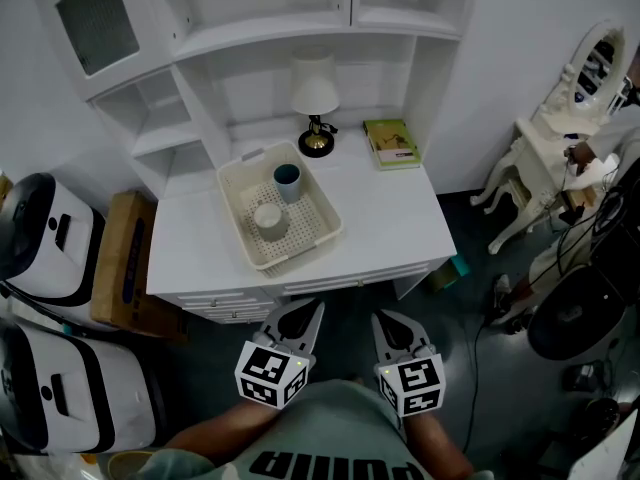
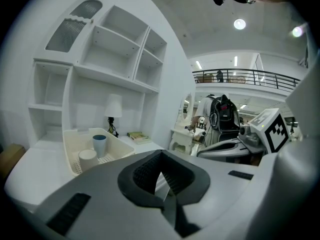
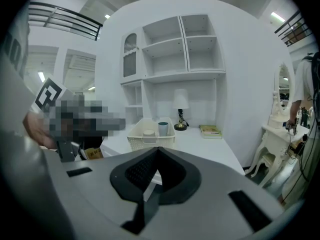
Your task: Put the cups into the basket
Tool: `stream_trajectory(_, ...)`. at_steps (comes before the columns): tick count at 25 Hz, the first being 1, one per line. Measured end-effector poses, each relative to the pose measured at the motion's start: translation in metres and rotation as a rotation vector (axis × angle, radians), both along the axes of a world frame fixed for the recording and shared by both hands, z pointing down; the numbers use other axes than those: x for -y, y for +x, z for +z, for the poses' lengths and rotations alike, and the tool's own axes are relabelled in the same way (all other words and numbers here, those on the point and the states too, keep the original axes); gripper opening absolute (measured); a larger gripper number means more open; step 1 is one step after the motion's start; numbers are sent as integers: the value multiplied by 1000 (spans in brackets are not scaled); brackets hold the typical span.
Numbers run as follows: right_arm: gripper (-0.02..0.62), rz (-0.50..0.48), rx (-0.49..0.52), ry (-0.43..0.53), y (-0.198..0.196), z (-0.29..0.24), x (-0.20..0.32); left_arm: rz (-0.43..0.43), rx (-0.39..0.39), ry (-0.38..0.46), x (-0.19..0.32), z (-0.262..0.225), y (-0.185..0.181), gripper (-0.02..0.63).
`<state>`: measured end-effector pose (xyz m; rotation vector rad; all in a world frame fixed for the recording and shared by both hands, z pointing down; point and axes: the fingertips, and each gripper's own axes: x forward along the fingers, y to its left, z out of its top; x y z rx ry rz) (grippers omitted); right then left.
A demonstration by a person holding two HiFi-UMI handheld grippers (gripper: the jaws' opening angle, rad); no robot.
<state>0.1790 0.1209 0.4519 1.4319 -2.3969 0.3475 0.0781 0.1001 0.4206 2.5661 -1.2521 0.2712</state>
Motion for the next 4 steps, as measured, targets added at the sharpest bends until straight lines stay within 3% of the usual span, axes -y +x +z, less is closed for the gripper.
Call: stream_trajectory(4,12,4,-8,-2,-3,2,0,11,-1,-4,3,2,-2,6)
